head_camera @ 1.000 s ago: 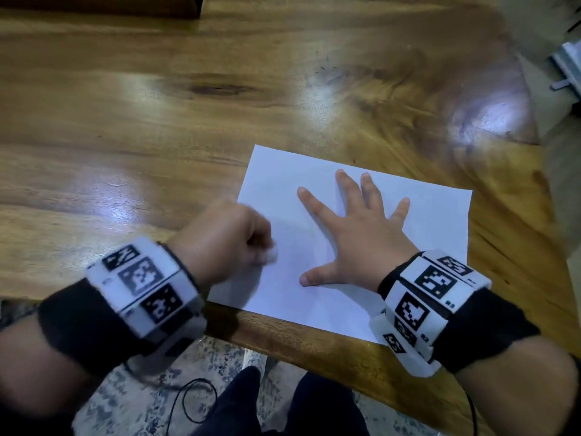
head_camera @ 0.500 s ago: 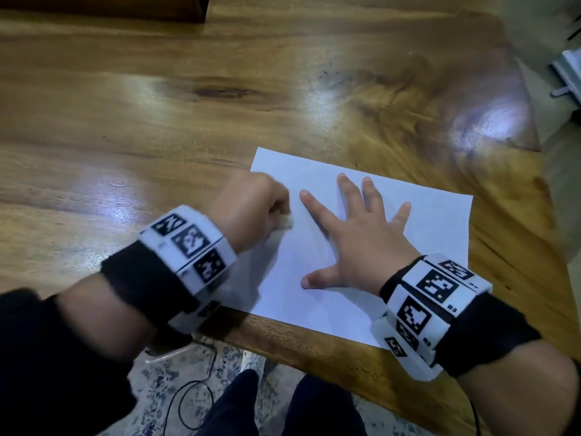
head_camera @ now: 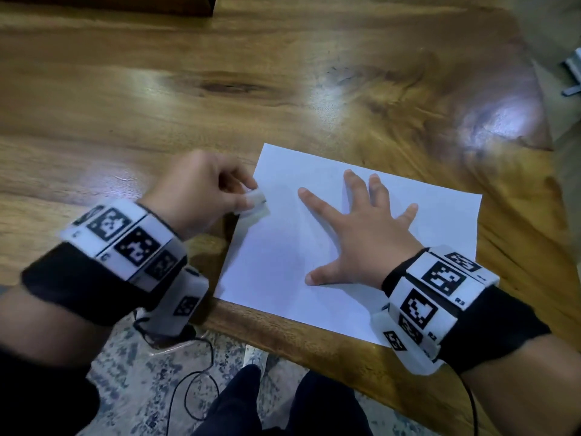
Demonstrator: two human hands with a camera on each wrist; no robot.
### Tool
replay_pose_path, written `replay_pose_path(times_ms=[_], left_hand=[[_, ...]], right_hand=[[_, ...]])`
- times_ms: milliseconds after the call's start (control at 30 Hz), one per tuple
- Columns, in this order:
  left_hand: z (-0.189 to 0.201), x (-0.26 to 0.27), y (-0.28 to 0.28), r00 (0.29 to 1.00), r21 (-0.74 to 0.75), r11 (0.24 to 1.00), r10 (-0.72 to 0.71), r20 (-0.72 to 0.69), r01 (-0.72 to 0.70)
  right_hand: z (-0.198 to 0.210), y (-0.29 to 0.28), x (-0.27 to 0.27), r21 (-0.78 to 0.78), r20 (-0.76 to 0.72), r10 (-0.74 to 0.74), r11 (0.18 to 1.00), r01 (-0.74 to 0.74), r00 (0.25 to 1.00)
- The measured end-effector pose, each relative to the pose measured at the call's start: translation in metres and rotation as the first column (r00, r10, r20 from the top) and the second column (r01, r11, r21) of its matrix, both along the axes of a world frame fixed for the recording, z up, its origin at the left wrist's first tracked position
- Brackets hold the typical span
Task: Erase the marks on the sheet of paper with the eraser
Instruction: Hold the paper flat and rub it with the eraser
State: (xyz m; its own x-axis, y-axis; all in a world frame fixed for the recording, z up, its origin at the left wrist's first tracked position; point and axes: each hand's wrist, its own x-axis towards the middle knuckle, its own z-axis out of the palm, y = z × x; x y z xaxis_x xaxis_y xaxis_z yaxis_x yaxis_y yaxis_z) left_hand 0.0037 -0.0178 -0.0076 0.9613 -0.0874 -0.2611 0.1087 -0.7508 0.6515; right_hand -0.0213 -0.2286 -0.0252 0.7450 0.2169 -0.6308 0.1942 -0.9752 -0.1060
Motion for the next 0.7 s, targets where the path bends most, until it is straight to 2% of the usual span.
replay_pose_path(times_ms=[133, 233, 367, 400, 500, 567, 633, 700], left_hand=[[-0.004, 0.005, -0.026, 0.987, 0.131, 0.978, -0.16, -0.033, 0.163], [-0.007, -0.012, -0.031, 0.978, 0.187, 0.962, -0.206, 0.019, 0.199], [-0.005, -0.033, -0.021, 0.941, 0.15, 0.935, -0.295, -0.169, 0.32], [-0.005, -0.03, -0.021, 0.945, 0.145, 0.94, -0.286, -0.159, 0.309], [-0.005, -0.003, -0.033, 0.978, 0.164, 0.966, -0.208, 0.025, 0.201], [-0.008, 0.005, -0.044, 0.976, 0.18, 0.966, -0.204, 0.081, 0.187], [-0.012, -0.008, -0.045, 0.966, 0.171, 0.956, -0.251, 0.057, 0.238], [-0.013, -0.032, -0.04, 0.928, 0.158, 0.916, -0.372, -0.015, 0.37]], right_hand=[[0.001, 0.002, 0.001, -0.003, -0.008, -0.012, 1.0, 0.012, 1.0], [0.001, 0.002, 0.001, -0.004, -0.008, -0.012, 1.0, 0.012, 1.0], [0.0, 0.002, 0.001, -0.003, -0.009, -0.01, 1.0, 0.01, 1.0], [0.0, 0.002, 0.001, -0.002, -0.008, -0.01, 1.0, 0.01, 1.0], [-0.001, 0.002, 0.0, 0.003, -0.006, -0.012, 1.0, 0.012, 1.0], [-0.001, 0.002, 0.0, 0.002, -0.005, -0.011, 1.0, 0.012, 1.0], [-0.001, 0.002, 0.001, 0.007, -0.004, -0.008, 1.0, 0.009, 1.0], [-0.002, 0.001, 0.001, 0.01, -0.005, -0.008, 1.0, 0.008, 1.0]])
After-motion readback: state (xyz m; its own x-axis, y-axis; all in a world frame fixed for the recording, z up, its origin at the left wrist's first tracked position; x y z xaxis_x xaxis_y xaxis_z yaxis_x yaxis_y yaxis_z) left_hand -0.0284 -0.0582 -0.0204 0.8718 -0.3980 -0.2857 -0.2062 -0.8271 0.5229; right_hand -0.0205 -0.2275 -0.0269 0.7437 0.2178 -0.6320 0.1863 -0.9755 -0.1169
